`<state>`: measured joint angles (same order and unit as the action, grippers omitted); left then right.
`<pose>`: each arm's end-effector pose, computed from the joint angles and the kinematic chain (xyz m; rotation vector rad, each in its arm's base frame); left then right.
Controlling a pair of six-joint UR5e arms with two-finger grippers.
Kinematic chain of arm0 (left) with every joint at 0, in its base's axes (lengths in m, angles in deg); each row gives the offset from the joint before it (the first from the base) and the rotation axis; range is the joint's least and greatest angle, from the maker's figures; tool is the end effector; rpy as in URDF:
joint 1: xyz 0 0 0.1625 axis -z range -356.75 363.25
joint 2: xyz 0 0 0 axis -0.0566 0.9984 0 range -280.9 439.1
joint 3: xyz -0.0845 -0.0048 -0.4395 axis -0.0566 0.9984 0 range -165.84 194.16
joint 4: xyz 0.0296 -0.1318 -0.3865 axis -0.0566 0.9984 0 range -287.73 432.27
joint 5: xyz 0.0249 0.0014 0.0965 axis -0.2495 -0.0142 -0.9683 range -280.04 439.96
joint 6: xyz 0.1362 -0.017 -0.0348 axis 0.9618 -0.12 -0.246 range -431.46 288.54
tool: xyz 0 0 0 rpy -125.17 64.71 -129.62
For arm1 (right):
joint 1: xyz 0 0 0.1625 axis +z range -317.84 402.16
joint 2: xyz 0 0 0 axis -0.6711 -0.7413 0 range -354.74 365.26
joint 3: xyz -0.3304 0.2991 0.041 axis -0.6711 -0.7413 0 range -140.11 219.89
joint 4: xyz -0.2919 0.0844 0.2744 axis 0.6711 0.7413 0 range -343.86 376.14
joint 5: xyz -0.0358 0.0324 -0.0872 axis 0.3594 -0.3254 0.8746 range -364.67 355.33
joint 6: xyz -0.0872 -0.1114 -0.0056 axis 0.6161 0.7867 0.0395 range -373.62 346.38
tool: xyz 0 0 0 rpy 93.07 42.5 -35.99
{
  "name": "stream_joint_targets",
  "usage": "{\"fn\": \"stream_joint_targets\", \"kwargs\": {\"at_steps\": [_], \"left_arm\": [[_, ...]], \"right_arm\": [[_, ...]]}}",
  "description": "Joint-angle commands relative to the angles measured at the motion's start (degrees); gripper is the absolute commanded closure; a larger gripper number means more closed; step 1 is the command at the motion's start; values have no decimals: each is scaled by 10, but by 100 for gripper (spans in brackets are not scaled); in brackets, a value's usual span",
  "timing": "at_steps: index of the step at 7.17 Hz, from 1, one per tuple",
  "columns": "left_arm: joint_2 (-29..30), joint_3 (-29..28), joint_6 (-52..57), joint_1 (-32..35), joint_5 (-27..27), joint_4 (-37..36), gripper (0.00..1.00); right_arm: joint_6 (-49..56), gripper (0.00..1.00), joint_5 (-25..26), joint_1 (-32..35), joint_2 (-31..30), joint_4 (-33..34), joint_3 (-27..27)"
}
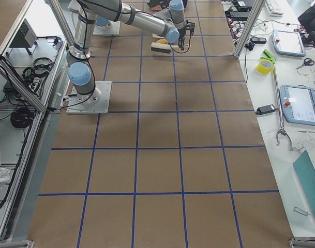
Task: Sweep and dump trash into bin
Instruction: 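Move the brush behind the yellow potato and drag the dustpan toward it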
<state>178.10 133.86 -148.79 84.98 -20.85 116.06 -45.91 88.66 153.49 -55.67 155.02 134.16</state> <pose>-0.0353 -0.4995 0.2377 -2.0813 2.2199 -0.3280 0.3620 -0.5830 0.2313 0.3026 3.0286 -0.4103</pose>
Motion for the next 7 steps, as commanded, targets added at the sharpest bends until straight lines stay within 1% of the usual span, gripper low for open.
{"fn": "stream_joint_targets", "kwargs": {"at_steps": [1, 2, 3, 7], "left_arm": [[-2, 32, -2, 1, -28, -52, 100], [1, 33, -8, 1, -34, -53, 100], [12, 33, -23, 1, -34, -56, 100], [18, 30, -57, 4, -35, -56, 100]], "right_arm": [[-1, 100, 4, 12, 12, 19, -1], [-15, 100, -1, 12, 12, 21, -1], [-22, 100, -3, 13, 19, 38, -1], [-71, 100, -4, 30, 30, 45, -16]]}}
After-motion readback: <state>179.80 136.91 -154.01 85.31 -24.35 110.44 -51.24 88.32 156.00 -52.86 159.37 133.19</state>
